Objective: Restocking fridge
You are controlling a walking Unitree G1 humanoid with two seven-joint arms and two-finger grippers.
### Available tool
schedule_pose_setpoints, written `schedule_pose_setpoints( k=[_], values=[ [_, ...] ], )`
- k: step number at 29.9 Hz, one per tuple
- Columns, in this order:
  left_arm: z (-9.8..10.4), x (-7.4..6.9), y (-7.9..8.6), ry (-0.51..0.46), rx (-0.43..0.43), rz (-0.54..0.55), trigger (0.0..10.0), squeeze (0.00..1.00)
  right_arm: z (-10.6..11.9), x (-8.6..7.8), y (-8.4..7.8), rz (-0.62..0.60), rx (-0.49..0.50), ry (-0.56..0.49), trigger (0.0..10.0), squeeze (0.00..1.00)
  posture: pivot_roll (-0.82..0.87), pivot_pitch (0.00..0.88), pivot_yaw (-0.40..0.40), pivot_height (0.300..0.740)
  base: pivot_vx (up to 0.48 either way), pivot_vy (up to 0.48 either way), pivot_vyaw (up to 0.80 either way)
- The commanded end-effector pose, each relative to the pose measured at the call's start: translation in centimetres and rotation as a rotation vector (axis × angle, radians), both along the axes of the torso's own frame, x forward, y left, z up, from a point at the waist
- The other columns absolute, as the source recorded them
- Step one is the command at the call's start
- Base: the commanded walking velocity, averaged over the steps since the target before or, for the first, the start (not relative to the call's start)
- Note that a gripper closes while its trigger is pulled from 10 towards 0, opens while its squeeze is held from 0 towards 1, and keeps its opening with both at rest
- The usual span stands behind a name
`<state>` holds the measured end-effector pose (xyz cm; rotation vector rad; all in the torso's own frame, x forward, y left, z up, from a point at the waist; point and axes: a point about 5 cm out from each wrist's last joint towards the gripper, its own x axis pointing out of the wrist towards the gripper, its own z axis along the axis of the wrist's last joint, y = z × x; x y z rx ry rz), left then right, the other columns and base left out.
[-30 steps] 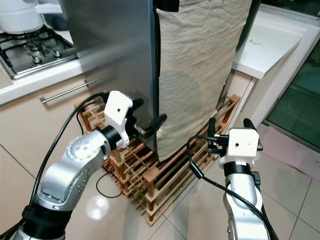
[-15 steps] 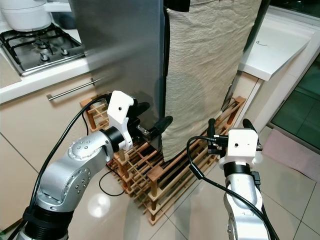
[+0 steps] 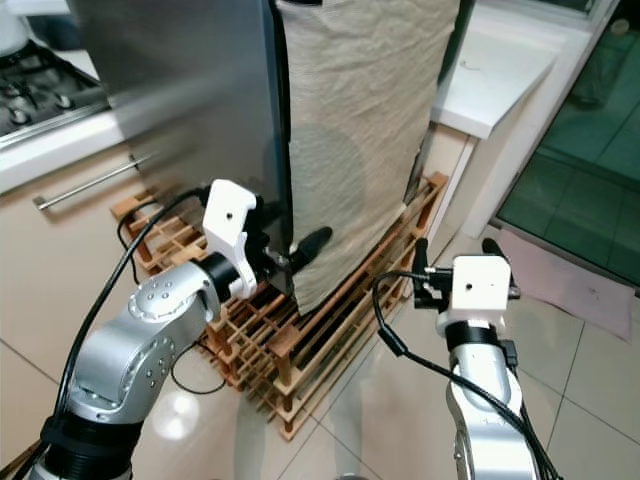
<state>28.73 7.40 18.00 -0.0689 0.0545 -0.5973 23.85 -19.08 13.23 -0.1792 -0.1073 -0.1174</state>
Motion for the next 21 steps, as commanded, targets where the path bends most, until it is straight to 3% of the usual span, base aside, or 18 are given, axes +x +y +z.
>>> schedule_pose_setpoints(
  k=[1, 7, 9, 11, 14, 16, 19, 21],
  values=[
    [0.2, 0.3, 0.1, -0.004, -0.014, 0.033, 10.0, 0.0, -0.1, 0.1, -0.3, -0.004, -0.013, 0.007, 10.0, 0.0, -0.06, 0.0, -0.009, 0.74, 0.0, 0.0, 0.0],
    [0.8, -0.2, -1.6, 0.016, -0.084, -0.058, 10.0, 0.0, -0.2, 0.2, -0.3, -0.001, -0.017, 0.007, 10.0, 0.0, -0.06, 0.0, -0.014, 0.74, 0.0, 0.0, 0.0],
    [1.1, -0.4, -1.8, -0.009, -0.065, -0.079, 10.0, 0.0, -0.2, 0.2, -0.4, 0.001, -0.02, 0.007, 10.0, 0.0, -0.06, 0.0, -0.017, 0.74, 0.0, 0.0, 0.0],
    [0.7, -0.2, -1.4, -0.018, -0.032, -0.051, 10.0, 0.0, -0.2, 0.3, -0.4, 0.002, -0.022, 0.006, 10.0, 0.0, -0.06, 0.0, -0.017, 0.74, 0.0, 0.0, 0.0],
    [-0.6, 0.1, 0.4, -0.058, 0.07, 0.046, 10.0, 0.0, -0.3, 0.5, -0.6, -0.006, -0.022, 0.01, 10.0, 0.0, -0.05, 0.0, -0.02, 0.74, 0.0, 0.0, 0.0],
    [-1.1, -0.3, 0.9, -0.046, 0.072, 0.059, 10.0, 0.0, -0.4, 0.5, -0.6, -0.007, -0.021, 0.012, 10.0, 0.0, -0.05, 0.0, -0.02, 0.74, 0.0, 0.0, 0.0],
    [-2.5, -1.9, 2.4, -0.003, 0.033, 0.09, 10.0, 0.0, -0.8, 0.3, -0.9, -0.011, -0.022, 0.022, 10.0, 0.0, -0.05, 0.0, -0.02, 0.74, 0.0, 0.0, 0.0],
    [-2.4, -2.5, 2.8, -0.022, 0.013, 0.09, 10.0, 0.0, -1.0, 0.3, -0.9, -0.012, -0.021, 0.027, 10.0, 0.0, -0.03, 0.0, -0.022, 0.74, 0.0, 0.0, 0.0]
  ],
)
